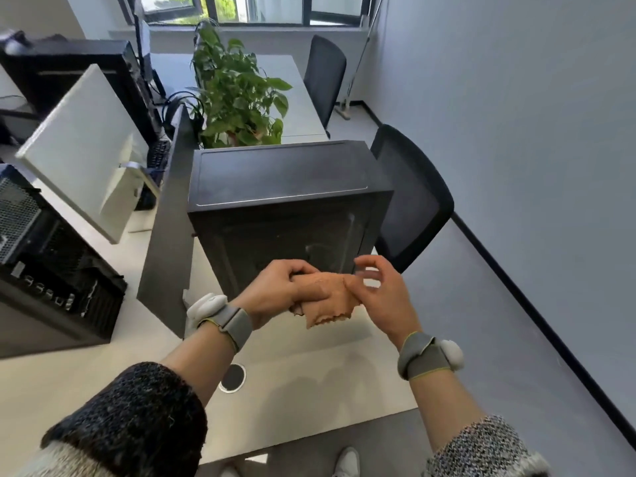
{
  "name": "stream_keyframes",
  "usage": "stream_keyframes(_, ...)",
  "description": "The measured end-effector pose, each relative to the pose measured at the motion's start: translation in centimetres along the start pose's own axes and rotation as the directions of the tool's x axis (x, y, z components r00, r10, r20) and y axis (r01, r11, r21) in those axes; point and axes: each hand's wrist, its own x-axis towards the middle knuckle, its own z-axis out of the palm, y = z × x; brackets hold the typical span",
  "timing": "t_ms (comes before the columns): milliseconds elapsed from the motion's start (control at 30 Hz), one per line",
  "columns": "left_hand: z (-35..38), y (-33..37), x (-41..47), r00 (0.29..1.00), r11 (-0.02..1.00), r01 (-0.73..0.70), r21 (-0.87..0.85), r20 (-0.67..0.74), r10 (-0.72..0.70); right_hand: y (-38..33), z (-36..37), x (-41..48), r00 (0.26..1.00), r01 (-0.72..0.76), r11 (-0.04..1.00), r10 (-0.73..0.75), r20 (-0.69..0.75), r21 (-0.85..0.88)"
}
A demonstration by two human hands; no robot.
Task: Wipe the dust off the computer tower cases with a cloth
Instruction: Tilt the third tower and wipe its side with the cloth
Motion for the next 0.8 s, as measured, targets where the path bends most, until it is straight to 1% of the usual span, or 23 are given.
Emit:
stream_keyframes(33, 0.2, 0.1, 0.1, 1.0, 0.999, -0.008, -0.031, -0.022, 0.007, -0.4, -0.2, -0.2, 0.993, 0.117, 0.992, -0.118, -0.023, -0.044)
stream_keyframes(67, 0.8, 0.2, 0.4, 0.998, 0.997, -0.008, -0.072, -0.056, 0.004, -0.6, -0.8, -0.2, 0.974, 0.226, 0.973, -0.227, 0.002, -0.036)
stream_keyframes(100, 1.7, 0.3, 0.9, 0.995, 0.991, 0.003, -0.136, -0.094, -0.016, -0.7, -1.7, -0.1, 0.954, 0.293, 0.956, -0.293, 0.066, 0.007)
stream_keyframes(133, 2.2, 0.4, 1.2, 0.992, 0.978, 0.019, -0.207, -0.117, -0.044, -1.1, -2.1, -0.3, 0.935, 0.311, 0.948, -0.318, 0.159, 0.068)
stream_keyframes(200, 3.4, 1.1, 1.4, 0.986, 0.934, 0.048, -0.355, -0.131, -0.101, -1.2, -2.6, -0.3, 0.89, 0.261, 0.956, -0.293, 0.348, 0.136)
stream_keyframes(233, 3.4, 1.1, 1.2, 0.984, 0.914, 0.059, -0.401, -0.131, -0.121, -1.2, -2.1, -0.4, 0.873, 0.24, 0.962, -0.272, 0.405, 0.128)
stream_keyframes(267, 3.6, 1.4, 1.2, 0.98, 0.905, 0.066, -0.42, -0.145, -0.139, -1.0, -1.8, -0.3, 0.866, 0.228, 0.965, -0.261, 0.427, 0.126)
stream_keyframes(300, 3.7, 1.5, 1.2, 0.976, 0.901, 0.07, -0.428, -0.157, -0.15, -0.8, -1.3, -0.2, 0.875, 0.225, 0.967, -0.255, 0.41, 0.121)
stream_keyframes(367, 3.7, 1.8, 1.0, 0.973, 0.891, 0.081, -0.446, -0.157, -0.167, -0.1, -0.6, 0.1, 0.914, 0.216, 0.968, -0.247, 0.322, 0.13)
stream_keyframes(433, 3.4, 2.1, 0.8, 0.983, 0.893, 0.095, -0.439, -0.098, -0.153, 0.4, -0.2, 0.4, 0.948, 0.175, 0.965, -0.219, 0.229, 0.197)
stream_keyframes(467, 3.3, 2.3, 0.6, 0.988, 0.911, 0.109, -0.397, -0.055, -0.142, 0.5, -0.1, 0.5, 0.961, 0.141, 0.963, -0.189, 0.203, 0.232)
stream_keyframes(500, 3.1, 2.6, 0.5, 0.99, 0.941, 0.123, -0.316, -0.022, -0.137, 0.4, -0.1, 0.8, 0.969, 0.106, 0.961, -0.157, 0.189, 0.257)
stream_keyframes(533, 3.1, 3.0, 0.5, 0.99, 0.973, 0.132, -0.191, -0.014, -0.137, 0.3, -0.2, 1.0, 0.974, 0.078, 0.962, -0.129, 0.186, 0.261)
stream_keyframes(567, 3.2, 3.3, 0.6, 0.991, 0.991, 0.129, -0.031, -0.034, -0.131, 0.2, -0.4, 1.3, 0.975, 0.059, 0.968, -0.108, 0.194, 0.243)
stream_keyframes(600, 3.2, 3.5, 0.8, 0.992, 0.983, 0.114, 0.143, -0.068, -0.105, 0.3, -0.4, 1.7, 0.974, 0.049, 0.976, -0.094, 0.205, 0.213)
stream_keyframes(633, 3.3, 3.6, 1.1, 0.993, 0.95, 0.09, 0.3, -0.103, -0.062, 0.4, -0.2, 2.0, 0.974, 0.042, 0.985, -0.078, 0.215, 0.17)
stream_keyframes(667, 3.4, 3.5, 1.5, 0.989, 0.906, 0.071, 0.418, -0.149, -0.009, 0.4, 0.0, 2.3, 0.974, 0.035, 0.991, -0.062, 0.217, 0.127)
stream_keyframes(700, 3.5, 3.6, 1.8, 0.98, 0.878, 0.061, 0.474, -0.198, 0.039, 0.5, 0.2, 2.5, 0.977, 0.035, 0.995, -0.054, 0.205, 0.092)
stream_keyframes(800, 3.5, 3.7, 3.0, 0.95, 0.867, 0.042, 0.496, -0.288, 0.119, 0.6, 0.3, 2.5, 0.977, 0.102, 0.994, -0.106, 0.186, 0.031)
